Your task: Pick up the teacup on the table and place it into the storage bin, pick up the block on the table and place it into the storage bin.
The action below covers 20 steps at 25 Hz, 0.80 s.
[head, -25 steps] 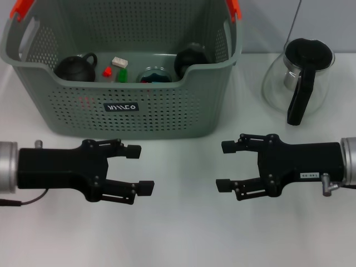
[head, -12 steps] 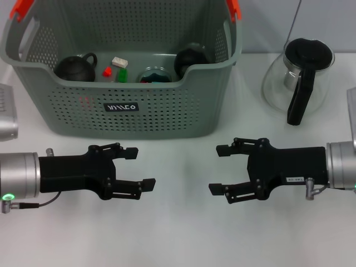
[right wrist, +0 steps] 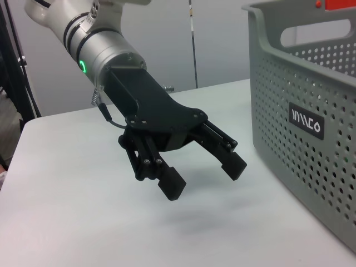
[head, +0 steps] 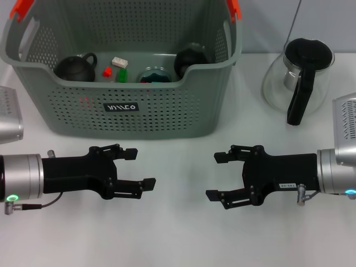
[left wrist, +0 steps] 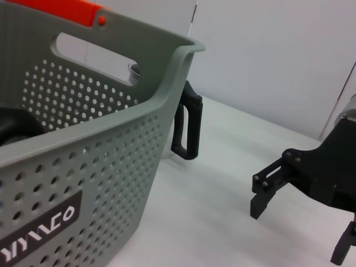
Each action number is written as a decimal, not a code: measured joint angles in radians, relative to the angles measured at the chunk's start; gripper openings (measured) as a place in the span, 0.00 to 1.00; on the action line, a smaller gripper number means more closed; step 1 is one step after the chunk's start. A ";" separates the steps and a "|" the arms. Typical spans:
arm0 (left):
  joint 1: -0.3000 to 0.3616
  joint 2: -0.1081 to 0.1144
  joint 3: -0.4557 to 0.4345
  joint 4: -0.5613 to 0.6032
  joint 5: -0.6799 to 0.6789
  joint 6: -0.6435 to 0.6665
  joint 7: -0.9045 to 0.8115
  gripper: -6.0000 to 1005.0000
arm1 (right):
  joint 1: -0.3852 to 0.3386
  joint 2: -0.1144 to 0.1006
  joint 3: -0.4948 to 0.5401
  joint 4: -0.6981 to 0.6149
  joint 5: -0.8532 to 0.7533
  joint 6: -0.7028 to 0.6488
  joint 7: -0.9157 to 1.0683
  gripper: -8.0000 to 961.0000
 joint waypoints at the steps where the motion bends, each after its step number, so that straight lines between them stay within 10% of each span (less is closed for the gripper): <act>1: 0.000 0.000 0.000 0.000 0.000 0.000 0.000 0.93 | 0.000 0.000 0.000 0.000 0.000 0.003 0.000 0.96; 20: 0.007 -0.006 -0.016 -0.021 -0.008 0.002 -0.019 0.93 | -0.002 0.001 0.050 0.002 0.009 0.004 0.014 0.96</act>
